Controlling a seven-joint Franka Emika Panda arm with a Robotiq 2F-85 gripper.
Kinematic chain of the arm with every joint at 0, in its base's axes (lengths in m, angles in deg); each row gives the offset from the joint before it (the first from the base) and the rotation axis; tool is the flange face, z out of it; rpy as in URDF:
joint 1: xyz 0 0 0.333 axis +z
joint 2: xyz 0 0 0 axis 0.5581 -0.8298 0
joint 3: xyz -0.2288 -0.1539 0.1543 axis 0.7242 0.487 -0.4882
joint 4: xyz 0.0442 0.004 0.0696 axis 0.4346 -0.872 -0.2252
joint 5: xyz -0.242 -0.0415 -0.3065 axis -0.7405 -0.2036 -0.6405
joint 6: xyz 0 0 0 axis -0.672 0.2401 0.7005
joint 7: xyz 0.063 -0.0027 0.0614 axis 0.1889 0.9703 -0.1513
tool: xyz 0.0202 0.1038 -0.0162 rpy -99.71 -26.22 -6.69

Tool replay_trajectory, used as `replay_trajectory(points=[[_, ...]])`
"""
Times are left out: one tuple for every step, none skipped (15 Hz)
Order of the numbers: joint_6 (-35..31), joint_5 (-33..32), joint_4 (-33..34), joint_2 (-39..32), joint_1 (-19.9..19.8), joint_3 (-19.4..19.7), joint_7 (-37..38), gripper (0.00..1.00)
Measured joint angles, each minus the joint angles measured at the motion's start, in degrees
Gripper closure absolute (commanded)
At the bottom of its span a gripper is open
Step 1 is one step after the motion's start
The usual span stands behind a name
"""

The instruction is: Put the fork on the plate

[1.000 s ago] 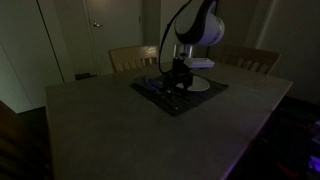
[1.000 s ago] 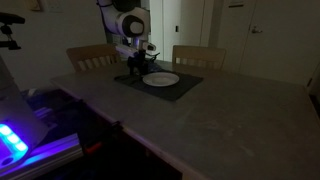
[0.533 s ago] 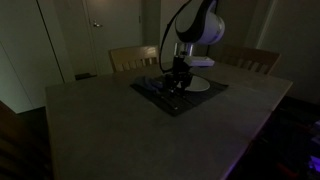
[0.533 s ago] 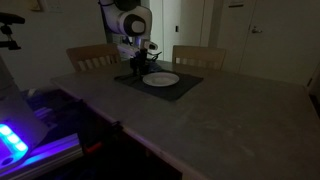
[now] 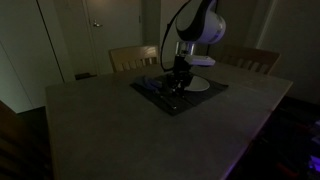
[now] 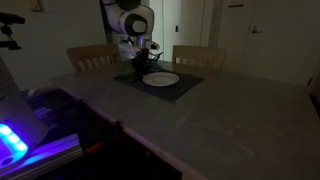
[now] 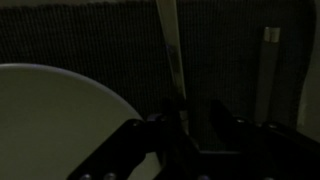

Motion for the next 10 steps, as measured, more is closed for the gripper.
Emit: replay_trajectory(points=[[0.0, 0.2, 0.0, 0.0, -0.1, 0.0, -0.1, 0.87], [0.0, 0.3, 0.0, 0.0, -0.2, 0.0, -0.2, 0.95], [-0.1, 0.3, 0.0, 0.0, -0.4, 0.0, -0.3, 1.00], [-0.1, 0.3, 0.0, 0.0, -0.7, 0.0, -0.4, 1.00], [-0.1, 0.3, -0.1, 0.0, -0.9, 0.0, -0.4, 1.00], [-0.1, 0.3, -0.1, 0.0, -0.9, 0.0, -0.4, 0.98], [-0.1, 0.3, -0.1, 0.0, -1.0, 0.0, -0.4, 0.98], [-0.1, 0.3, -0.1, 0.0, -1.0, 0.0, -0.4, 0.98], [-0.1, 0.3, -0.1, 0.0, -1.0, 0.0, -0.4, 0.98], [-0.1, 0.3, -0.1, 0.0, -0.9, 0.0, -0.3, 0.98]])
